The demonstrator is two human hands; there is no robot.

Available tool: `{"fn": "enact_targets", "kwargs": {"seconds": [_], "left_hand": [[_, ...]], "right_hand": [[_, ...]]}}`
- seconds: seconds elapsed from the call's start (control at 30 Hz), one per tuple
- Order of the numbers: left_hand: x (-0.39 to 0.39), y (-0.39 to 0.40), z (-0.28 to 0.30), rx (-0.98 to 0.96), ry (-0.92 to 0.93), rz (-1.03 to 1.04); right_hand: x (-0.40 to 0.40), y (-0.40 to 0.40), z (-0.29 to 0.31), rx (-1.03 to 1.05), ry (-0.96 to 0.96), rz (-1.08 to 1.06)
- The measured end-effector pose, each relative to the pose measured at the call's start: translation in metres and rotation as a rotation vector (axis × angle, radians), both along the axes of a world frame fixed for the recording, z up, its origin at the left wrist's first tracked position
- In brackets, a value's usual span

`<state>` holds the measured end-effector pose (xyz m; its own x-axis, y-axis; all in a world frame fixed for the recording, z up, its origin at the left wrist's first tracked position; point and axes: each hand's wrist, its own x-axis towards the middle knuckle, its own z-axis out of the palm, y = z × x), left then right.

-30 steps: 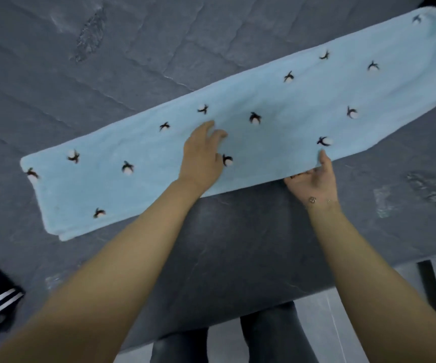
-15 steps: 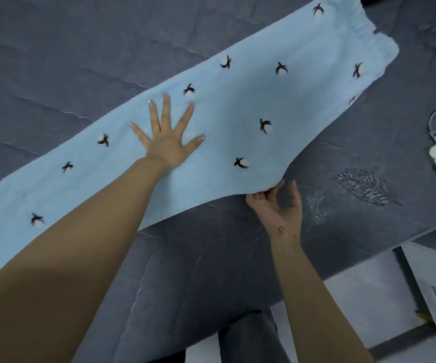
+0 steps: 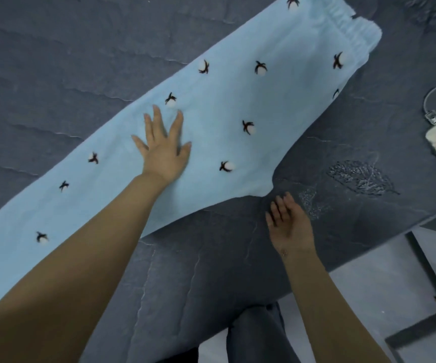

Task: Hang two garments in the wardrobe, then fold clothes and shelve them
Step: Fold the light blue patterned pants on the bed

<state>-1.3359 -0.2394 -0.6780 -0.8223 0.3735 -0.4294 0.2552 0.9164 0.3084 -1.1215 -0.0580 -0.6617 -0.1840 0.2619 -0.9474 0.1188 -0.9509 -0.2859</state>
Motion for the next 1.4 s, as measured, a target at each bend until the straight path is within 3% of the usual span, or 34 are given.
{"fn": "enact_targets", "kwargs": {"seconds": [0.1, 0.17, 0.23, 0.3, 0.4, 0.47, 0.6, 0.77, 0.83, 0.93, 1.03, 1.2, 1.4], "left_hand": [[0.034, 0.031, 0.001, 0.237, 0.237, -0.341], [0.058, 0.053, -0.013, 0.155, 0.180, -0.496], [0.074, 0.066, -0.032, -0.060, 0.132, -0.502], [0.074, 0.070, -0.043, -0.130, 0.138, -0.478], [0.070, 0.066, -0.035, -0.037, 0.133, -0.506], [0.075, 0.058, -0.022, 0.144, 0.122, -0.473], [0.116, 0.035, -0.001, 0.445, 0.108, -0.300], [0.144, 0.033, 0.004, 0.405, 0.139, 0.068], [0.131, 0.036, 0.006, 0.420, 0.166, 0.201], [0.096, 0.030, 0.010, 0.590, 0.161, 0.322], [0.059, 0.022, 0.010, 0.592, 0.195, 0.241], [0.042, 0.027, -0.005, 0.457, 0.282, -0.039], [0.038, 0.028, -0.028, 0.591, 0.214, 0.139]], "right_hand": [[-0.009, 0.009, 0.000, 0.233, -0.042, 0.371], [-0.024, 0.015, -0.002, 0.279, -0.005, 0.537], [-0.040, 0.021, -0.007, 0.319, 0.020, 0.706], [-0.051, 0.026, -0.012, 0.355, 0.012, 0.798], [-0.055, 0.040, -0.013, 0.359, -0.004, 0.879], [-0.055, 0.048, -0.010, 0.326, 0.004, 0.916], [-0.060, 0.046, 0.002, 0.250, -0.011, 0.759], [-0.078, 0.024, 0.020, 0.060, 0.099, 0.475], [-0.091, 0.024, 0.025, 0.014, 0.238, 0.481], [-0.111, 0.037, 0.033, 0.059, 0.342, 0.678], [-0.126, 0.065, 0.030, 0.290, 0.251, 0.819], [-0.136, 0.131, 0.010, 0.452, 0.010, 0.604], [-0.164, 0.175, 0.002, 0.403, 0.251, 0.498]]}}
